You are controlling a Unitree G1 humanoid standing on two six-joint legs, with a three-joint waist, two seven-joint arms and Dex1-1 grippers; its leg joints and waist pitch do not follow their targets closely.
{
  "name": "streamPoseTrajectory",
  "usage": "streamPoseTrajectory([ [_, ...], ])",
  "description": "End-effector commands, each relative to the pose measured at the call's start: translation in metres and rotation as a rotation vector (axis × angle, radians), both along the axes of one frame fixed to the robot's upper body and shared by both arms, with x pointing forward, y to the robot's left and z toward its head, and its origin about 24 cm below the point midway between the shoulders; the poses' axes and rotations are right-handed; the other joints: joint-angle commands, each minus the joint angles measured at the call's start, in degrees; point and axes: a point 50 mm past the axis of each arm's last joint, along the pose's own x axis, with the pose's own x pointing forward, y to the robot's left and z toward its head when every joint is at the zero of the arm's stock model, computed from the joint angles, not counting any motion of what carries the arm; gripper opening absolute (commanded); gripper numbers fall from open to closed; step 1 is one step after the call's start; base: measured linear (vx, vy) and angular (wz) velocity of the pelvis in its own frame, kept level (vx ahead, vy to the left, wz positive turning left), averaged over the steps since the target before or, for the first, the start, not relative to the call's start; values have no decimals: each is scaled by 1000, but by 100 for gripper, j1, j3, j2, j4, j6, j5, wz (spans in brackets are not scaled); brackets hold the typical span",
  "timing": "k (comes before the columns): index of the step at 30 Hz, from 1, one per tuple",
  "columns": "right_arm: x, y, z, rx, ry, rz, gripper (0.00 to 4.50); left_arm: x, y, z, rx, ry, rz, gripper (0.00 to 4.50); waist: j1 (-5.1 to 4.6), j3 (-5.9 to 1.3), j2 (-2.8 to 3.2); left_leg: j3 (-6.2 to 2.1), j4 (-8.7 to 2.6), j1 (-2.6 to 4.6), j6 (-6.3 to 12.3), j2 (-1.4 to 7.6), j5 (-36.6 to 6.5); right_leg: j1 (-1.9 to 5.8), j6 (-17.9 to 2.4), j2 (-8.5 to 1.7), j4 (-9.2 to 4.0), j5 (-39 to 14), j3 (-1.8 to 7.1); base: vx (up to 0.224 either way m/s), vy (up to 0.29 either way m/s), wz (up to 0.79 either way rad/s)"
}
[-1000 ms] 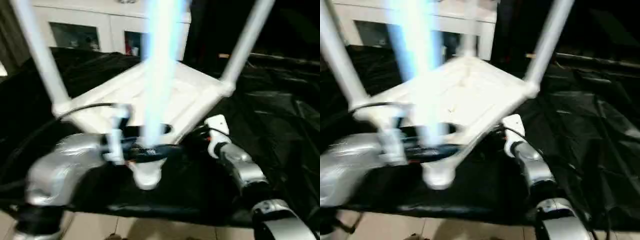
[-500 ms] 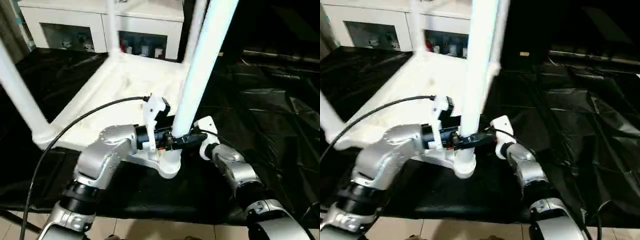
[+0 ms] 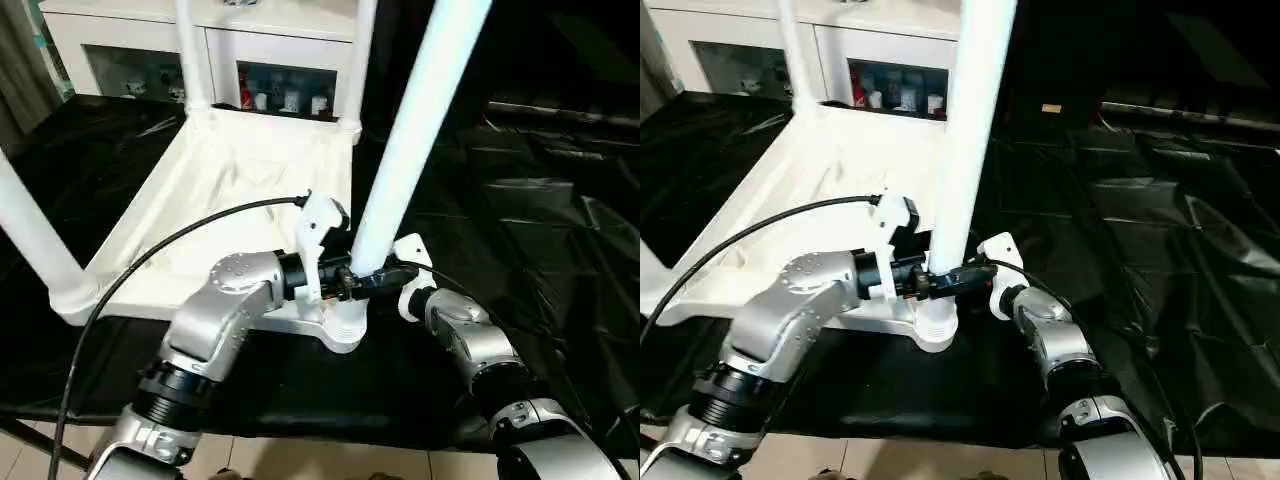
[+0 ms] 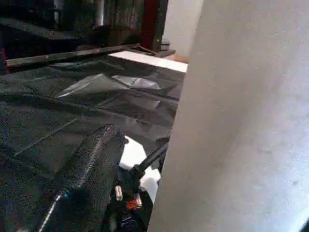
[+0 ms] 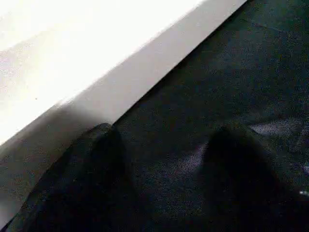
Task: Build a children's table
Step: Rotate table base
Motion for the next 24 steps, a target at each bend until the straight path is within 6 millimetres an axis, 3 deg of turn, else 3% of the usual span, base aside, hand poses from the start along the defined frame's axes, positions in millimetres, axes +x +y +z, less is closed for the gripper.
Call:
streamPoseTrajectory([
  [1,-3,19,5,54,5,126,384,1,-10,-3,23,1,-2,364,63,-358,21,-98,-441,88,-21,184,-1436,270,-1253,-292,-446,-1025,150,0,0,0],
  [8,-6,20,7,90,9,175,384,1,-21,-3,0,-14,3,364,71,-356,50,-105,-449,96,-17,190,-1520,270,-1275,-290,-460,-1038,148,0,0,0],
  [16,-6,16,7,90,10,183,384,-1,-32,-4,-11,-28,-4,364,78,-362,40,-103,-443,85,32,192,-1463,277,-1336,-298,-460,-910,147,0,0,0],
  [21,1,7,8,44,-23,91,384,2,-30,-7,10,-38,32,364,72,-358,44,-104,-452,87,28,198,-1498,272,-1353,-296,-466,-903,143,0,0,0],
  [24,12,-10,18,63,-86,-56,384,9,-17,-12,88,-86,67,364,77,-362,43,-110,-455,99,8,192,-1548,261,-1281,-304,-480,-1036,144,0,0,0],
])
